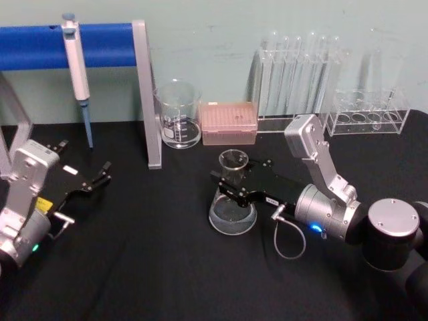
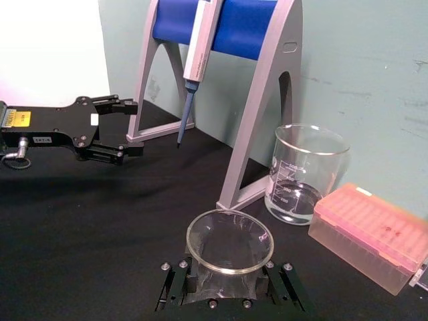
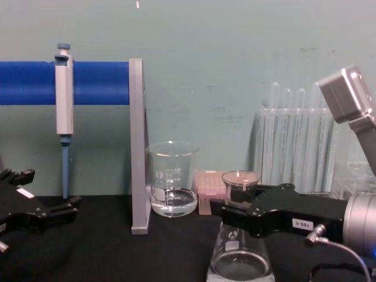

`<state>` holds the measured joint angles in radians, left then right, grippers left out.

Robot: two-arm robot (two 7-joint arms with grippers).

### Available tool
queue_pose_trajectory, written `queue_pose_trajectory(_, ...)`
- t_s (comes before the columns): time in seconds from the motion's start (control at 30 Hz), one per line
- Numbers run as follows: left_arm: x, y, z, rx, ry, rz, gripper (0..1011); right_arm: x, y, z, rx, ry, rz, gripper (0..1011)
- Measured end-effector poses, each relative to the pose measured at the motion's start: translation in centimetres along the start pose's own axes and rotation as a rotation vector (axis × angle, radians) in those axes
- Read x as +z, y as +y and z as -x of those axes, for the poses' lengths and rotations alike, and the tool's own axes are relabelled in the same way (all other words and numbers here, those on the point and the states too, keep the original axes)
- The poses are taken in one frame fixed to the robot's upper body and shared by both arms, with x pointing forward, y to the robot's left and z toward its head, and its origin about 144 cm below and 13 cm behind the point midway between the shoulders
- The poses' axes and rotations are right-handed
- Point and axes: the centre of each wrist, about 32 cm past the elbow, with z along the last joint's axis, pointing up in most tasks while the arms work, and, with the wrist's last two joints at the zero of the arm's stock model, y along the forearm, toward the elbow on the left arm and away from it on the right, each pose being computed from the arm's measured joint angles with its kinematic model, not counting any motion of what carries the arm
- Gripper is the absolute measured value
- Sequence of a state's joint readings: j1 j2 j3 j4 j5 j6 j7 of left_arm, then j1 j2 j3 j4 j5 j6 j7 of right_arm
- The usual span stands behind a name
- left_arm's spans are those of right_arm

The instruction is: Grasp the erlenmeyer flask with one hand, shake it three times, then place it back.

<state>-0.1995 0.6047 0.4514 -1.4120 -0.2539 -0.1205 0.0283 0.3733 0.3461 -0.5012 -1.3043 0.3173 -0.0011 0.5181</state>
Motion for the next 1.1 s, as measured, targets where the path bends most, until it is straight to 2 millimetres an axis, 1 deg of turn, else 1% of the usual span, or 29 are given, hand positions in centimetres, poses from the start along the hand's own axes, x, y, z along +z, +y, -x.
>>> queue_pose_trajectory(0.63, 0.0, 0.0, 0.0, 0.0, 0.0, 0.0, 1001, -0.03, -0.01, -0.01, -0.003, -0.001, 0.005, 456)
queue_pose_trajectory(0.7, 0.0, 0.0, 0.0, 0.0, 0.0, 0.0, 1001, -0.02, -0.01, -0.01, -0.003, -0.001, 0.005, 489)
queue_pose_trajectory(0.73, 0.0, 0.0, 0.0, 0.0, 0.0, 0.0, 1001, -0.02, -0.01, 0.0, -0.003, -0.001, 0.005, 530)
queue_pose_trajectory(0.77, 0.0, 0.0, 0.0, 0.0, 0.0, 0.0, 1001, -0.02, -0.01, 0.0, -0.003, -0.001, 0.004, 530)
queue_pose_trajectory(0.8, 0.0, 0.0, 0.0, 0.0, 0.0, 0.0, 1001, -0.02, -0.01, 0.0, -0.003, -0.001, 0.004, 591)
queue_pose_trajectory(0.83, 0.0, 0.0, 0.0, 0.0, 0.0, 0.0, 1001, -0.02, -0.01, 0.0, -0.003, -0.001, 0.004, 604)
queue_pose_trajectory(0.87, 0.0, 0.0, 0.0, 0.0, 0.0, 0.0, 1000, -0.02, -0.01, 0.0, -0.003, -0.001, 0.004, 672)
queue_pose_trajectory(0.93, 0.0, 0.0, 0.0, 0.0, 0.0, 0.0, 1001, -0.02, -0.01, 0.0, -0.002, -0.001, 0.004, 712)
queue_pose_trajectory(0.97, 0.0, 0.0, 0.0, 0.0, 0.0, 0.0, 1001, -0.02, -0.01, 0.0, -0.002, -0.001, 0.004, 768)
queue_pose_trajectory(1.0, 0.0, 0.0, 0.0, 0.0, 0.0, 0.0, 1001, -0.02, -0.01, 0.0, -0.002, -0.001, 0.004, 768)
queue_pose_trajectory(1.1, 0.0, 0.0, 0.0, 0.0, 0.0, 0.0, 1001, -0.02, -0.01, 0.0, -0.002, -0.001, 0.003, 875)
